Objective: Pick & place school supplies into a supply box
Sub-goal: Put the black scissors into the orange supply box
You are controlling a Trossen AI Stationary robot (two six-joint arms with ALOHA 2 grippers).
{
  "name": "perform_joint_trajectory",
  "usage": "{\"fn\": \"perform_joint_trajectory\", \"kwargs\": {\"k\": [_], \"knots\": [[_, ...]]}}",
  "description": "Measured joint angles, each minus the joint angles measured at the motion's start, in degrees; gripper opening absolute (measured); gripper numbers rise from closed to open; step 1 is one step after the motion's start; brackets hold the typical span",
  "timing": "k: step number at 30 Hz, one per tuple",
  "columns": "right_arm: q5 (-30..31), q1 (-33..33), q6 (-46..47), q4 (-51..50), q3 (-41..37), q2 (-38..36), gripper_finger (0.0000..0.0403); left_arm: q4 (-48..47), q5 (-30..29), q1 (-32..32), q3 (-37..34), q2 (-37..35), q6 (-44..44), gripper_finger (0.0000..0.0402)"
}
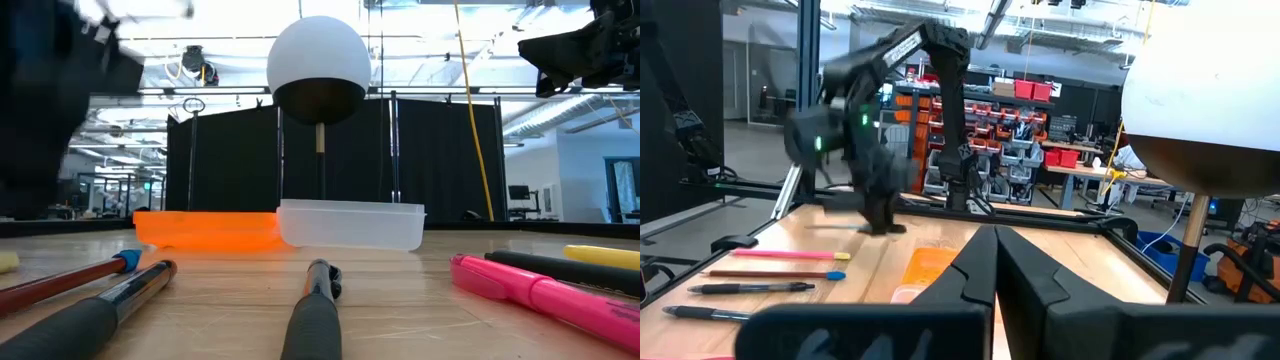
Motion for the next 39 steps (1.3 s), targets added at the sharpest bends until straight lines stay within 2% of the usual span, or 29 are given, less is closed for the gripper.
{"fn": "perform_joint_trajectory", "kwargs": {"k": [3, 7, 9, 12, 17, 20, 29, 35, 39], "knots": [[0.01, 0.00, 0.00, 0.01, 0.00, 0.00, 0.0000, -3.34, -2.17, 0.68, 0.59, -3.91, -0.32, 0.0060], [0.02, 0.00, 0.00, 0.00, 0.00, 0.00, 0.0000, -2.16, -9.10, 3.45, 3.51, -9.59, 0.37, 0.0060], [0.02, 0.00, 0.00, -0.02, 0.00, 0.00, 0.0000, -0.79, -11.82, 5.96, 5.34, -11.21, 4.28, 0.0060], [0.02, -0.01, 0.00, -0.03, -0.01, 0.00, 0.0000, 5.76, -14.68, 10.88, 9.58, -12.06, 15.65, 0.0060], [0.02, 0.00, 0.00, -0.15, 0.00, 0.00, 0.0000, 20.94, -11.63, 21.13, 15.75, -9.84, 35.37, 0.0060], [0.02, -0.02, 0.00, -0.92, -0.02, 0.02, 0.0000, 28.09, -7.02, 26.87, 18.55, -7.04, 42.01, 0.0060], [0.02, -0.02, 0.00, -3.05, 0.00, 0.02, 0.0000, 29.36, 6.03, 38.52, 22.74, 4.78, 45.25, 0.0060], [0.09, -0.02, 0.00, -3.02, 0.00, 0.00, 0.0000, 29.25, 9.11, 41.33, 26.89, 13.58, 48.11, 0.0060], [0.11, -0.02, -0.02, -3.05, 0.00, 0.02, 0.0000, 28.25, 9.21, 42.41, 28.92, 16.10, 49.46, 0.0060]]}}
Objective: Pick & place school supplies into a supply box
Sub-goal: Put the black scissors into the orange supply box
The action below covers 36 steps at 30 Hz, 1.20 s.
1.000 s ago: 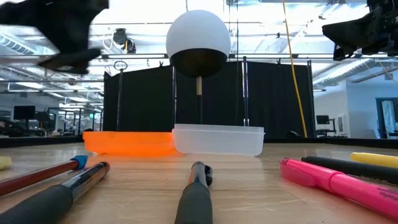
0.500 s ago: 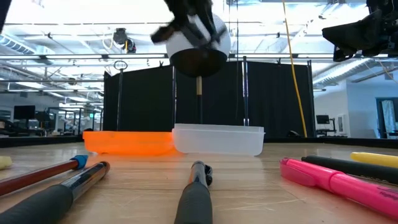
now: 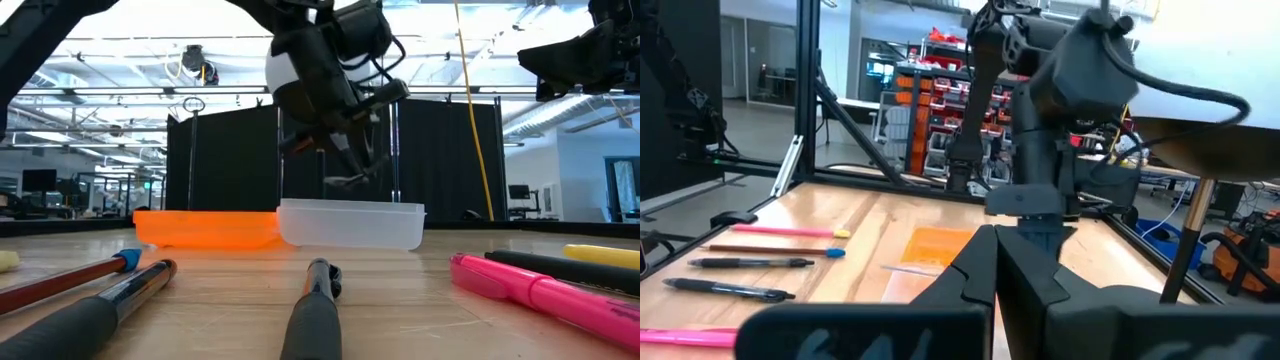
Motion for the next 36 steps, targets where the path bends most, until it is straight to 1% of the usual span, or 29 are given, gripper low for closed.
{"fn": "perform_joint_trajectory", "kwargs": {"k": [5, 12, 17, 24, 36], "knots": [[0.03, 0.02, -0.18, 0.53, -0.01, 0.02, 0.0000, -1.21, -0.94, 1.19, 0.63, 0.48, 0.75, 0.0060], [0.03, 0.00, -0.20, 0.52, -0.01, 0.04, 0.0000, -5.34, -6.22, 1.02, 0.63, 0.48, 0.75, 0.0060], [0.00, 0.00, -0.20, 0.49, -0.01, 0.04, 0.0000, -5.69, -7.70, 0.66, 0.61, 0.48, 0.75, 0.0060], [0.00, 0.00, -0.20, 0.49, 0.00, 0.04, 0.0000, -5.66, -7.79, 0.16, 0.61, 0.66, 1.13, 0.0060], [0.02, 0.00, -0.20, 0.27, 0.00, 0.32, 0.0000, -3.63, -6.73, -0.80, 0.54, 4.30, 0.71, 0.0060]]}}
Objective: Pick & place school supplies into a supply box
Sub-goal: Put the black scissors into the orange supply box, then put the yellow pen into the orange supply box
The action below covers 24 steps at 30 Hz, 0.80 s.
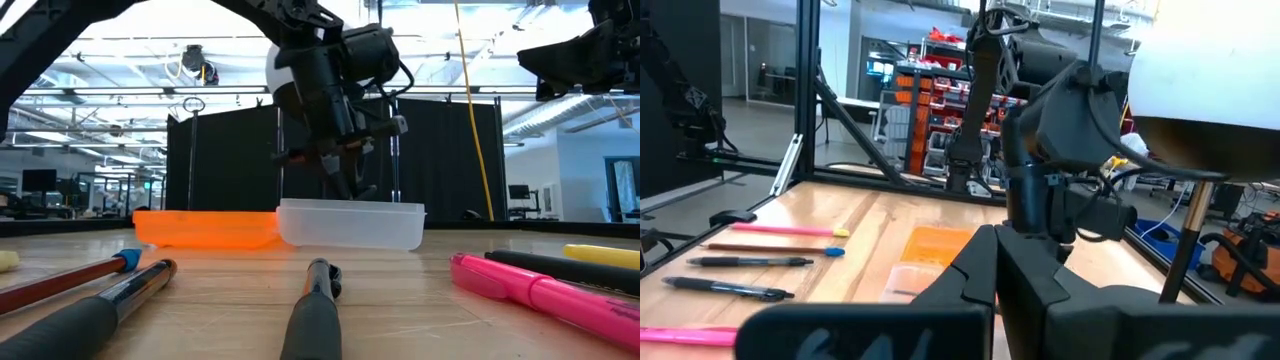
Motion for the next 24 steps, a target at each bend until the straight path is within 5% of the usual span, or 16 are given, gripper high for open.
{"fn": "perform_joint_trajectory", "kwargs": {"k": [8, 24], "knots": [[-0.02, 0.00, -1.36, -0.11, -0.02, 0.25, 0.0000, 0.18, 1.34, -0.09, 0.00, 2.18, -0.30, 0.0063], [-0.07, 0.00, -1.31, -0.21, -0.01, 0.33, 0.0000, 0.23, 6.19, -0.70, -0.04, -2.38, 6.77, 0.0183]]}}
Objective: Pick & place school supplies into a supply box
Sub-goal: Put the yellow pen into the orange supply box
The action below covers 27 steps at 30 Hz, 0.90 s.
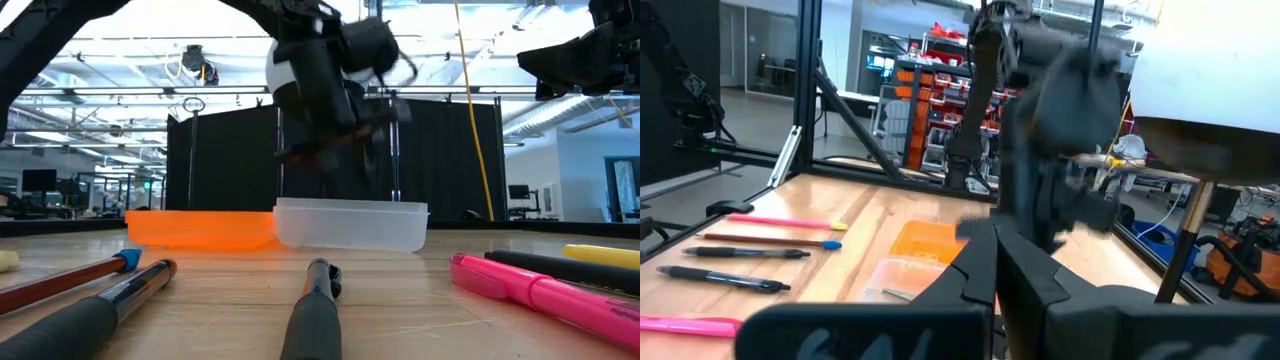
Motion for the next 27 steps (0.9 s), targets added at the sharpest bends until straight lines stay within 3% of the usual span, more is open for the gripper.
{"fn": "perform_joint_trajectory", "kwargs": {"k": [4, 9, 12, 14, 19, 23, 27], "knots": [[0.00, 0.00, -0.04, 0.03, -0.01, 0.00, 0.0000, -2.57, 0.49, -0.84, 0.00, -8.09, 9.99, 0.0178], [-0.02, 0.00, -0.01, 0.21, 0.01, 0.00, 0.0000, -7.95, -17.63, -5.63, -1.00, -23.79, 19.97, 0.0107], [-0.02, 0.02, -0.37, 0.00, 0.01, 0.00, 0.0000, -4.20, -21.08, -8.60, -5.22, -33.48, 30.88, 0.0041], [-0.02, 0.02, -1.38, 0.26, 0.01, 0.00, 0.0000, 0.83, -19.58, -10.60, -10.36, -39.71, 38.69, 0.0011], [0.00, 0.01, -3.99, 0.52, 0.00, -0.01, 0.0000, 14.33, -11.29, -13.26, -28.90, -54.16, 53.26, 0.0006], [-0.04, 0.02, -4.52, 1.11, 0.01, -0.02, 0.0000, 22.97, -7.52, -10.03, -44.64, -66.02, 58.18, 0.0007], [-0.02, 0.01, -4.58, 0.98, 0.00, 0.00, 0.0000, 30.68, 1.21, -4.54, -57.77, -76.37, 59.21, 0.0004]]}}
